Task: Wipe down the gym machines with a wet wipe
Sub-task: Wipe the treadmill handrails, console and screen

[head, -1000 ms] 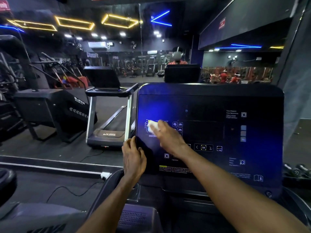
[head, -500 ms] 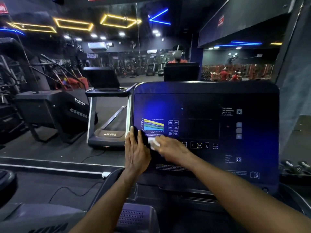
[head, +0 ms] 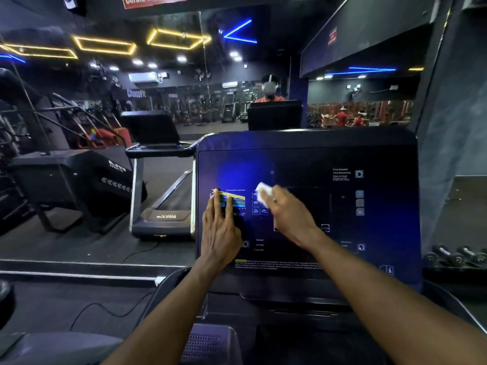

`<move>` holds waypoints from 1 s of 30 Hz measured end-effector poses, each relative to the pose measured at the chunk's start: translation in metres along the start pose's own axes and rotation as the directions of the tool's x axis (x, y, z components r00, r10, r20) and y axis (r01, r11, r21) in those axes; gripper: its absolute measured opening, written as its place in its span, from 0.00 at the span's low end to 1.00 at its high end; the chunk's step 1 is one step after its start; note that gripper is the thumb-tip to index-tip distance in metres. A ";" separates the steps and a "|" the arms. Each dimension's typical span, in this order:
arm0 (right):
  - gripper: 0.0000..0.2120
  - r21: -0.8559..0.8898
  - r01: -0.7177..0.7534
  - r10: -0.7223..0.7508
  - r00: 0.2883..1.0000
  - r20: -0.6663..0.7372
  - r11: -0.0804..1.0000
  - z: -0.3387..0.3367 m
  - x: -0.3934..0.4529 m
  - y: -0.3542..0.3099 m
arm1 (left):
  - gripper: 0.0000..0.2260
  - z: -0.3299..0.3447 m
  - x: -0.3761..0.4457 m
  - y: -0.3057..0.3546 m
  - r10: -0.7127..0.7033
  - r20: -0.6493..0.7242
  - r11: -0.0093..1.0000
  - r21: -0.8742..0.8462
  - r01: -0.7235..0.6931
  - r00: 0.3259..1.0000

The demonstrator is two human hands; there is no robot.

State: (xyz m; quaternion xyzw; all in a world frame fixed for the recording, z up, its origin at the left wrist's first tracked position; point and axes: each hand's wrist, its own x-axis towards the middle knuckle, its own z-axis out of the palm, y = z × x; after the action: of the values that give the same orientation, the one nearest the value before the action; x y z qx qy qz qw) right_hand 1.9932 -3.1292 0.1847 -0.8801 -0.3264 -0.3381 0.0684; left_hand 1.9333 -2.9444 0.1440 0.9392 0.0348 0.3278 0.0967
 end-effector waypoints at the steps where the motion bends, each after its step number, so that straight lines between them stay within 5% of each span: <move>1: 0.33 0.029 -0.099 0.100 0.995 -0.015 0.995 0.000 -0.003 0.003 | 0.35 -0.001 0.000 0.004 -0.013 0.012 1.000 -0.004 0.013 1.000; 2: 0.34 0.044 -0.093 0.093 0.996 -0.008 0.995 0.005 -0.009 0.001 | 0.35 -0.001 0.000 0.006 -0.019 0.026 1.000 -0.002 0.019 0.999; 6: 0.36 0.020 0.370 -0.365 0.907 0.208 0.929 0.012 -0.038 -0.002 | 0.36 -0.001 0.003 0.016 -0.037 0.068 0.999 0.000 0.037 0.997; 7: 0.37 0.004 0.340 -0.336 0.927 0.170 0.940 0.010 -0.034 0.006 | 0.36 -0.001 0.004 0.018 -0.036 0.054 0.999 0.004 0.036 0.998; 9: 0.36 0.042 0.051 -0.052 0.999 0.006 0.998 0.006 -0.020 0.023 | 0.36 0.000 0.005 0.021 -0.035 0.050 0.999 0.003 0.035 0.998; 11: 0.33 0.112 -0.144 0.152 0.985 -0.076 0.983 0.004 -0.021 0.027 | 0.36 0.001 0.005 0.024 -0.035 0.071 0.999 -0.007 0.035 0.997; 13: 0.35 0.092 0.017 -0.015 1.000 -0.020 0.996 0.009 -0.038 0.016 | 0.36 0.002 0.006 0.028 -0.035 0.076 0.999 -0.013 0.036 0.996; 16: 0.38 0.010 0.368 -0.366 0.918 0.154 0.930 0.009 -0.059 0.018 | 0.36 0.001 0.009 0.035 -0.051 0.089 0.998 -0.024 0.053 0.995; 18: 0.36 0.008 0.266 -0.266 0.959 0.097 0.964 0.003 -0.048 0.036 | 0.34 0.002 0.008 0.040 -0.012 0.066 1.000 -0.025 0.014 0.998; 21: 0.29 0.119 -0.155 0.158 0.987 -0.013 0.981 -0.005 -0.040 0.054 | 0.34 0.005 0.005 0.046 0.017 0.044 1.000 -0.027 -0.015 0.999; 23: 0.32 0.113 -0.098 0.100 0.995 -0.005 0.989 -0.004 -0.052 0.047 | 0.33 0.007 0.005 0.054 0.009 0.053 1.000 -0.024 -0.008 0.999; 25: 0.38 0.024 0.210 -0.212 0.973 0.093 0.977 0.005 -0.074 0.038 | 0.34 0.007 0.006 0.061 -0.027 0.065 0.999 -0.030 0.029 0.998; 27: 0.41 -0.029 0.365 -0.355 0.919 0.172 0.931 -0.003 -0.079 0.049 | 0.34 0.009 0.007 0.068 -0.041 0.061 0.999 -0.031 0.043 0.997; 30: 0.37 -0.007 0.102 -0.102 0.994 0.033 0.995 -0.018 -0.059 0.081 | 0.35 0.012 0.004 0.075 -0.008 0.050 1.000 -0.025 0.009 0.999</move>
State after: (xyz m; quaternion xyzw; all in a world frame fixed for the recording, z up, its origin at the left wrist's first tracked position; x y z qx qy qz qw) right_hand 2.0001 -3.2299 0.1688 -0.8679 -0.3705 -0.3282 0.0416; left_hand 1.9435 -3.0190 0.1526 0.9456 0.0323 0.3042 0.1107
